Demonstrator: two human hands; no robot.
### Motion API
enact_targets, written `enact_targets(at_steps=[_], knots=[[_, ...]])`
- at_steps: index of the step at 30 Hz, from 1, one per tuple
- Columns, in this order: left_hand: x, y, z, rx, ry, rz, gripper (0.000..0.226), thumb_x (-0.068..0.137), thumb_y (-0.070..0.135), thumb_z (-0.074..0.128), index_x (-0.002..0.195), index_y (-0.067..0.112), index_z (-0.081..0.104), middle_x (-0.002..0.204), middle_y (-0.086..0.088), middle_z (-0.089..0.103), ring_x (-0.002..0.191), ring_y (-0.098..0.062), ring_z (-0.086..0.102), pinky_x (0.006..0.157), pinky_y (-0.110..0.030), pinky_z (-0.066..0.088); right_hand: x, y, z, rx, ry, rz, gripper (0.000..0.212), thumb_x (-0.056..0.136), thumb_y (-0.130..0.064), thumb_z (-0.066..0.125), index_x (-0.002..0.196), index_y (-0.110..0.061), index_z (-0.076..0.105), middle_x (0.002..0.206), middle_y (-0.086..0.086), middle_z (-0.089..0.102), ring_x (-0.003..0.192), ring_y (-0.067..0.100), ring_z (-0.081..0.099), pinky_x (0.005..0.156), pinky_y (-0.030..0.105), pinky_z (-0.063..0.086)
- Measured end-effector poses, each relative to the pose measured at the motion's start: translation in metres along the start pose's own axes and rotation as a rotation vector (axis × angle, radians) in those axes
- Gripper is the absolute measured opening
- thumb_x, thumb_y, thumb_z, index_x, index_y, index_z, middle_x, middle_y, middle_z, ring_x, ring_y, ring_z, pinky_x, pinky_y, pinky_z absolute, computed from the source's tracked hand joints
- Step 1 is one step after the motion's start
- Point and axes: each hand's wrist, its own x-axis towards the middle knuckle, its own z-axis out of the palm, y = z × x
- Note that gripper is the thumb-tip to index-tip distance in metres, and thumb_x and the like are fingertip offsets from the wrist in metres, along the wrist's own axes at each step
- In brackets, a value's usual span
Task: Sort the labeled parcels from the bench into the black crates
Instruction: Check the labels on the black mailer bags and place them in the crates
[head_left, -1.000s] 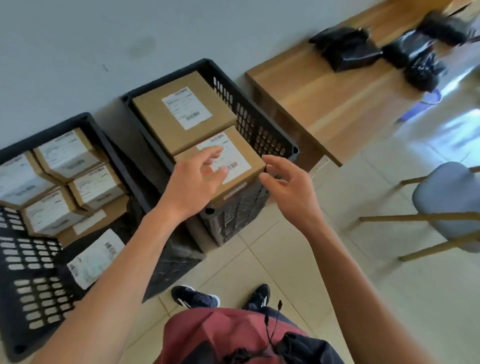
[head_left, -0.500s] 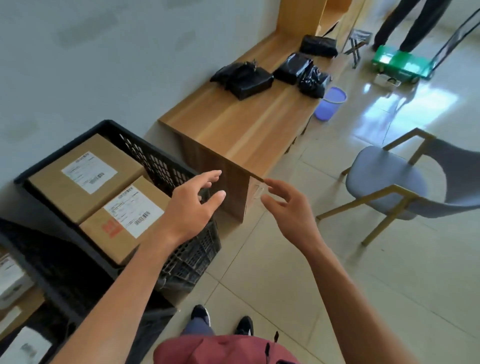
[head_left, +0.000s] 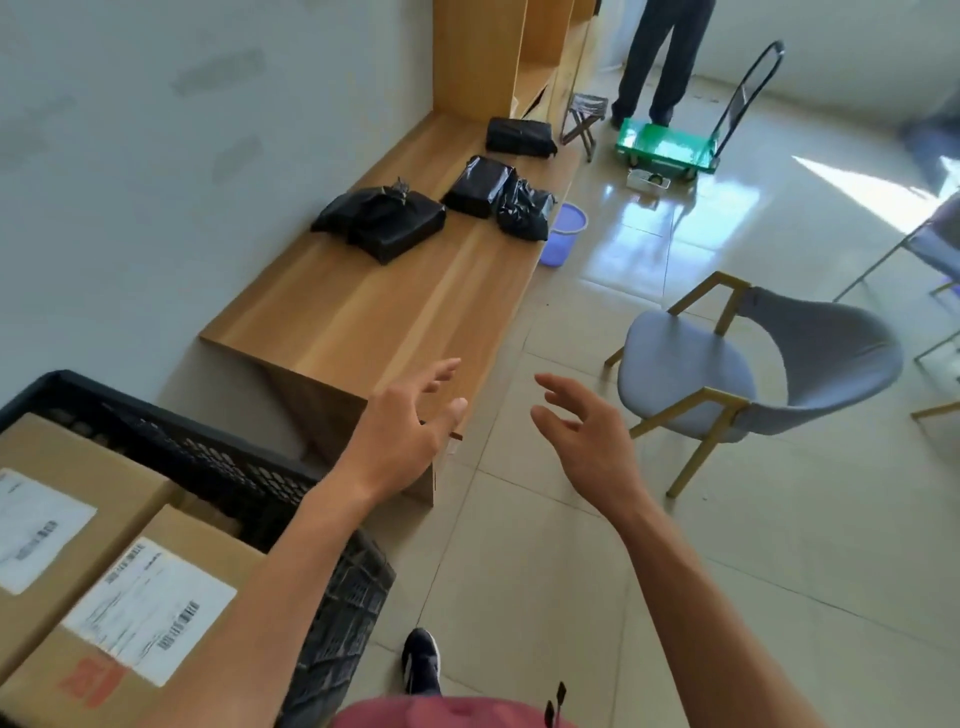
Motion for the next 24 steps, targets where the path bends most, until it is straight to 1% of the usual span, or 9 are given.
enact_targets(at_steps=[3,6,11,14,18,22,24], knots=[[0.032,0.003,0.002,0.015,-0.051,0.041,0.051,0.101,0.034,0.065,0.150,0.029,0.052,0.144,0.014,0.059,0.127,-0.001,0.054,0.109,-0.038,0.049,0.016,0.000,-0.007,0.009,0.054,0.016,0.039,0.101,-0.023,0.067,0.139,-0.031,0.063,0.133,-0.014,0.064,0.128,0.006,0.060,0.106,0.032,0.051],[0.062,0.008,0.010,0.026,-0.085,0.077,0.051,0.101,0.037,0.064,0.149,0.030,0.052,0.144,0.015,0.058,0.126,0.000,0.054,0.108,-0.038,0.050,0.032,0.004,-0.016,0.009,0.101,0.023,0.040,0.101,-0.023,0.067,0.140,-0.028,0.063,0.137,-0.014,0.065,0.130,0.003,0.057,0.109,0.036,0.051],[0.106,0.009,0.033,0.056,-0.135,0.112,0.051,0.100,0.039,0.065,0.149,0.030,0.053,0.142,0.017,0.059,0.124,0.002,0.055,0.106,-0.036,0.052,0.064,0.020,-0.035,0.012,0.153,0.061,0.040,0.101,-0.023,0.067,0.140,-0.028,0.063,0.135,-0.017,0.063,0.130,0.003,0.057,0.108,0.040,0.053],[0.136,0.010,0.052,0.065,-0.163,0.112,0.050,0.101,0.038,0.064,0.149,0.032,0.052,0.143,0.018,0.058,0.125,0.003,0.055,0.105,-0.036,0.053,0.089,0.035,-0.046,0.027,0.165,0.091,0.040,0.101,-0.024,0.067,0.140,-0.029,0.063,0.132,-0.016,0.064,0.129,0.004,0.058,0.107,0.042,0.053],[0.184,0.023,0.082,0.066,-0.192,0.112,0.049,0.102,0.035,0.063,0.149,0.032,0.052,0.145,0.015,0.058,0.128,0.000,0.054,0.107,-0.040,0.052,0.133,0.053,-0.069,0.048,0.173,0.102,0.040,0.101,-0.024,0.068,0.140,-0.028,0.063,0.136,-0.011,0.066,0.130,0.005,0.058,0.109,0.039,0.052],[0.237,0.041,0.110,0.086,-0.198,0.122,0.049,0.101,0.035,0.062,0.149,0.032,0.051,0.144,0.014,0.059,0.127,0.000,0.055,0.105,-0.041,0.054,0.181,0.067,-0.101,0.064,0.169,0.098,0.041,0.101,-0.023,0.067,0.141,-0.027,0.062,0.128,-0.016,0.062,0.128,0.007,0.059,0.107,0.037,0.053],[0.262,0.047,0.122,0.097,-0.193,0.123,0.050,0.101,0.036,0.063,0.149,0.031,0.052,0.143,0.014,0.059,0.127,0.000,0.055,0.104,-0.042,0.054,0.207,0.073,-0.116,0.060,0.164,0.102,0.041,0.101,-0.023,0.067,0.142,-0.028,0.061,0.129,-0.015,0.062,0.128,0.008,0.060,0.108,0.038,0.052]])
